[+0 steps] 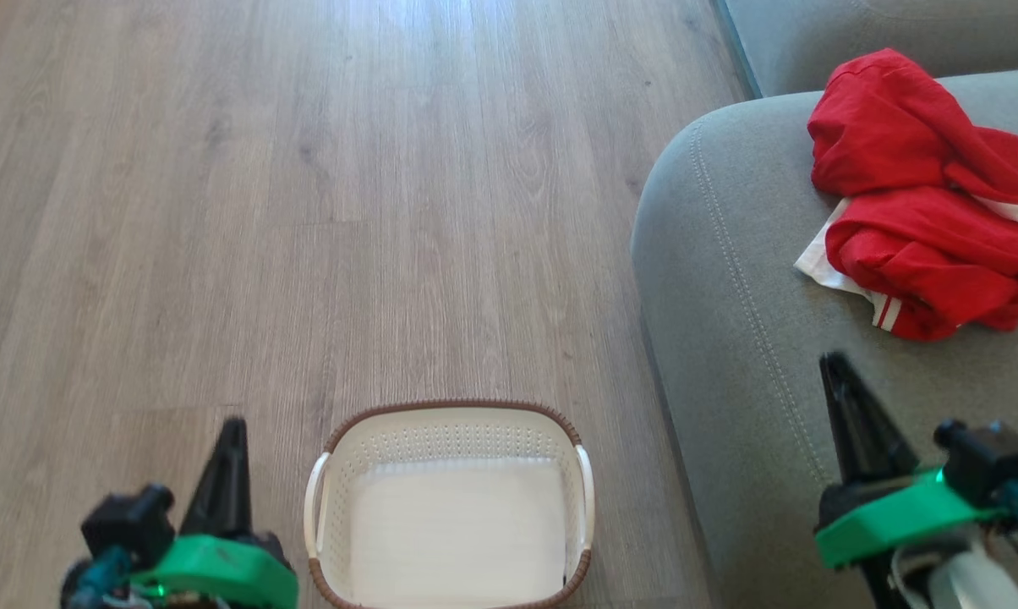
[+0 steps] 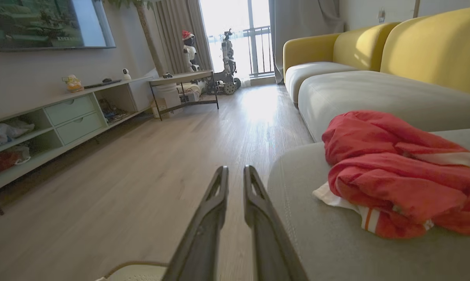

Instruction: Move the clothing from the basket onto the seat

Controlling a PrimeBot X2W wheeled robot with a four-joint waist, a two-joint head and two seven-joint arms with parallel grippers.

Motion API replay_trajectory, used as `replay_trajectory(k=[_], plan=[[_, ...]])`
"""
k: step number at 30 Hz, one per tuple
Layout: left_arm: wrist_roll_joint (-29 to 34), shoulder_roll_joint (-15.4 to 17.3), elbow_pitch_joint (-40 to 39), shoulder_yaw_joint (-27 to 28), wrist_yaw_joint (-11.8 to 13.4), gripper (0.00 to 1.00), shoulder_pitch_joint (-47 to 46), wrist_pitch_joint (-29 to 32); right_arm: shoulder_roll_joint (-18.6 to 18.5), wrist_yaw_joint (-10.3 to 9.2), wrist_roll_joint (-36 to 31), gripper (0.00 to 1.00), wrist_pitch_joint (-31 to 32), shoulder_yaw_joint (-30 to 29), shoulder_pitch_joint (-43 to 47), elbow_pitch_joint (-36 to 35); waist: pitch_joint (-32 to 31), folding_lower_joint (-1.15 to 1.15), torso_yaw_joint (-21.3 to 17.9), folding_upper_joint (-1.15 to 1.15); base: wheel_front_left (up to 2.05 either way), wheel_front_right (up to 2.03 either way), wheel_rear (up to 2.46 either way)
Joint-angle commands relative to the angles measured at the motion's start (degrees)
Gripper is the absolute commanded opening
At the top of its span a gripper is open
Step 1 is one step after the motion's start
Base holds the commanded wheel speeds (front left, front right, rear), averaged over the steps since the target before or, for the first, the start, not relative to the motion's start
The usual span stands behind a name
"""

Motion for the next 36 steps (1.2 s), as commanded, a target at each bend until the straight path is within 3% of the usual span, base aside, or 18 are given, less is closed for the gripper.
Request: replay_trajectory(k=[1, 36], plan=[[-0.7, 0.1, -0.8, 0.5, -0.2, 0.00, -0.6, 0.2, 0.0, 0.00, 0.8, 0.00, 0.1, -0.3, -0.6, -0.9, 0.0, 0.00, 0.0, 0.00, 0.00, 0.00, 0.00], [-18.5, -2.8, 1.7, 6.0, -4.5, 0.00, -3.2, 5.4, 1.6, 0.00, 21.2, 0.00, 5.1, -2.3, -2.4, 1.3, 0.1, 0.00, 0.6, 0.00, 0.00, 0.00, 0.00]])
